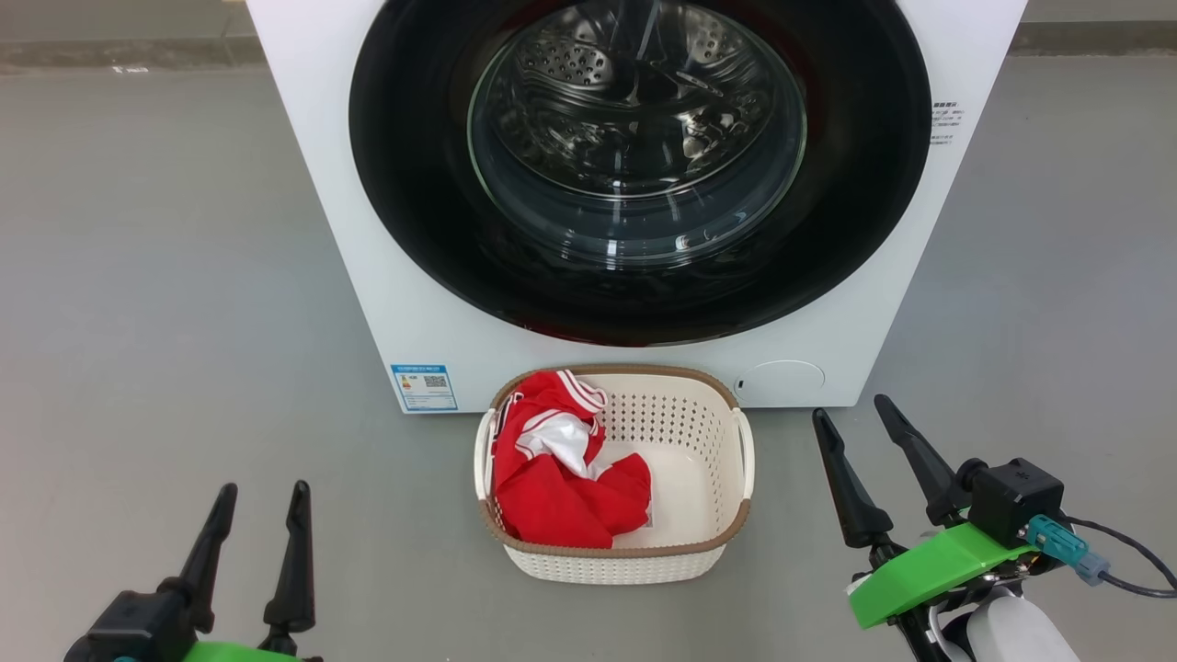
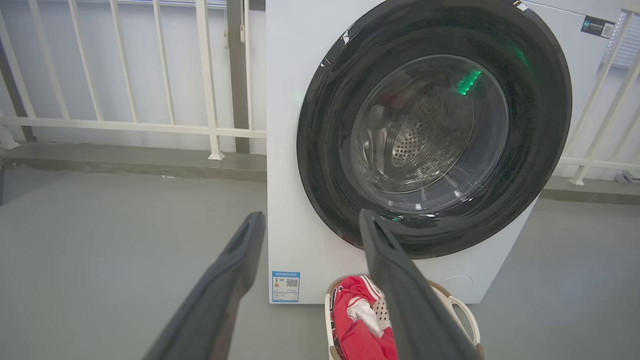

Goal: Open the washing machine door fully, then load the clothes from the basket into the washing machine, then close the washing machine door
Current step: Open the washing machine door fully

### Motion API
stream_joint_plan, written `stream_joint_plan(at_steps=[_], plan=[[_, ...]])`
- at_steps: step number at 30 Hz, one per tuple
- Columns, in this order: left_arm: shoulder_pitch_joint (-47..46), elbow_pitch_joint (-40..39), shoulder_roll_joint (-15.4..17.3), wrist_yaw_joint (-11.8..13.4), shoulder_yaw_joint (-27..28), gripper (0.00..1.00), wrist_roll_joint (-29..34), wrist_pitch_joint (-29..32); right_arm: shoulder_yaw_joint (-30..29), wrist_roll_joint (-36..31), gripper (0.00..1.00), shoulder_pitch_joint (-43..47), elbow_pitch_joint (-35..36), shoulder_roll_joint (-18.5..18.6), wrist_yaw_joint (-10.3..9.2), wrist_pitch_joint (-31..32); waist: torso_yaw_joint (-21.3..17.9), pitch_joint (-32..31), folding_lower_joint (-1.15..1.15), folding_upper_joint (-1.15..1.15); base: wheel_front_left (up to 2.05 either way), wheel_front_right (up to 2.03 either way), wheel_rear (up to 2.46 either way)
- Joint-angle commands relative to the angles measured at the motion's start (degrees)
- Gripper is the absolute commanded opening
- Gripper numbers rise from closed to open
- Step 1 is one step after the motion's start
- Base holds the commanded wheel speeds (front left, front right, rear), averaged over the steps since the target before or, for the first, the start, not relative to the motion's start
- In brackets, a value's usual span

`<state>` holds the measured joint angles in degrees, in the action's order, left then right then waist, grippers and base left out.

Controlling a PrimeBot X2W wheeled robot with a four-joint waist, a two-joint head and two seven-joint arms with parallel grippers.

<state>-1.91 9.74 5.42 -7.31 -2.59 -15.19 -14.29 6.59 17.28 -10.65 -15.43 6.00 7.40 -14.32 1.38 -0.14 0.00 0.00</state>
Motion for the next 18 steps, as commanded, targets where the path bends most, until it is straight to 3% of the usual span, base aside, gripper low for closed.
stream_joint_plan(at_steps=[1,10,18], plan=[[-2.7,-1.3,1.2,-0.2,2.0,1.0,0.8,-0.7,1.3,-0.4,1.0,-2.2,1.3,0.3,0.09,-0.7,0.0,0.0,0.0,0.0,0.0,0.0,0.0],[-2.8,-0.5,1.4,-0.2,2.0,1.0,1.5,-0.7,1.3,-0.5,1.0,-2.2,1.3,0.3,0.09,-0.7,0.0,0.1,0.0,0.0,0.24,0.24,-0.48],[-2.8,-0.4,1.4,-0.2,1.8,1.0,1.5,-0.7,1.4,-0.5,1.0,-2.1,1.3,0.3,0.09,-0.7,0.0,0.1,0.0,0.0,0.9,0.9,-1.8]])
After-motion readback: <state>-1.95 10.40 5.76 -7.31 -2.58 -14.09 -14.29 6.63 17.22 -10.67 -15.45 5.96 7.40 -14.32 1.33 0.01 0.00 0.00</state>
